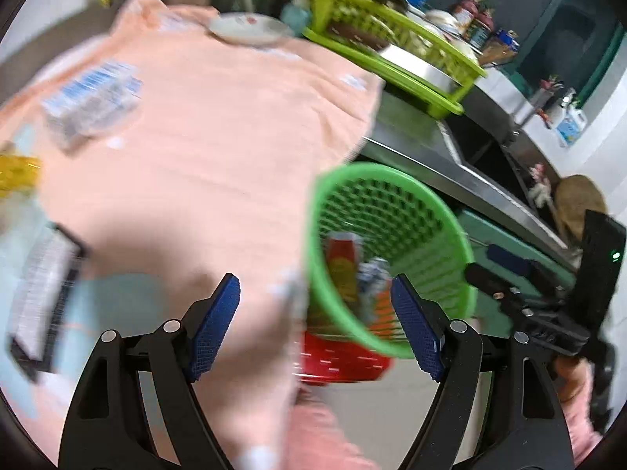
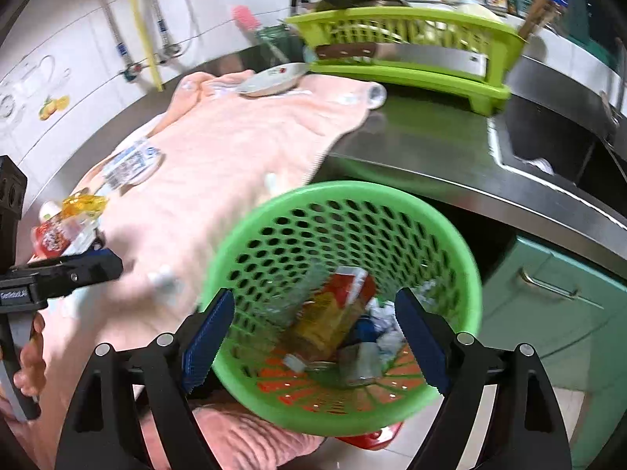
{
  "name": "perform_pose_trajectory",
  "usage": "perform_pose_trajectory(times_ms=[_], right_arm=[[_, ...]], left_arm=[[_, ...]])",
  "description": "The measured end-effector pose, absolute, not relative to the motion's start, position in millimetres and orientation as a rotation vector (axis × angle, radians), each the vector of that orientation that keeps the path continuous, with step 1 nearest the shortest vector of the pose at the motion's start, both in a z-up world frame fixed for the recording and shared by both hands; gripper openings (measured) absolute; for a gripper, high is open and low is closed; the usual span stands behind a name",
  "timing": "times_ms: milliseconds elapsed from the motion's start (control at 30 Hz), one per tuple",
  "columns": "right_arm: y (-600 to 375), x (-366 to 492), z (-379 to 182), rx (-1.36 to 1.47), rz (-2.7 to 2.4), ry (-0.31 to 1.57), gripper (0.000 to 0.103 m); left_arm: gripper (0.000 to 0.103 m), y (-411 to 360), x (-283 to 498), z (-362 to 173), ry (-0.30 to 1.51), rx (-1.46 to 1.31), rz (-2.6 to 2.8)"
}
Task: Collect trash
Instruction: 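Move the left tool back to the towel and grasp the black box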
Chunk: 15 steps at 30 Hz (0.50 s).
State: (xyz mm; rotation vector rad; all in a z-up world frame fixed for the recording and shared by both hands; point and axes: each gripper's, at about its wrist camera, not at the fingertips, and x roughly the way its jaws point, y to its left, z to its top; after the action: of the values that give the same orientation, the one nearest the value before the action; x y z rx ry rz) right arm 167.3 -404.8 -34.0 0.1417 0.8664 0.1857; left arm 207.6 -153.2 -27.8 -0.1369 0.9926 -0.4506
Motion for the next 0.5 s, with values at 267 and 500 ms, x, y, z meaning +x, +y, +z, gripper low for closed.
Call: perform_pose_trajectory(times_ms=[267,500], right_arm=[[-362.2,175.9,-24.6,0.102,0.256,0.857,0.081],[-330.6,184.8,-24.9,0.078,0.309,0.862,0.081]], left_arm=[[0.078,-58.4,208.8,-25.7,0.973,-0.146,-0.292],[0.078,-13.4,196.3,-36.3,0.956,-0.143,-0.219]])
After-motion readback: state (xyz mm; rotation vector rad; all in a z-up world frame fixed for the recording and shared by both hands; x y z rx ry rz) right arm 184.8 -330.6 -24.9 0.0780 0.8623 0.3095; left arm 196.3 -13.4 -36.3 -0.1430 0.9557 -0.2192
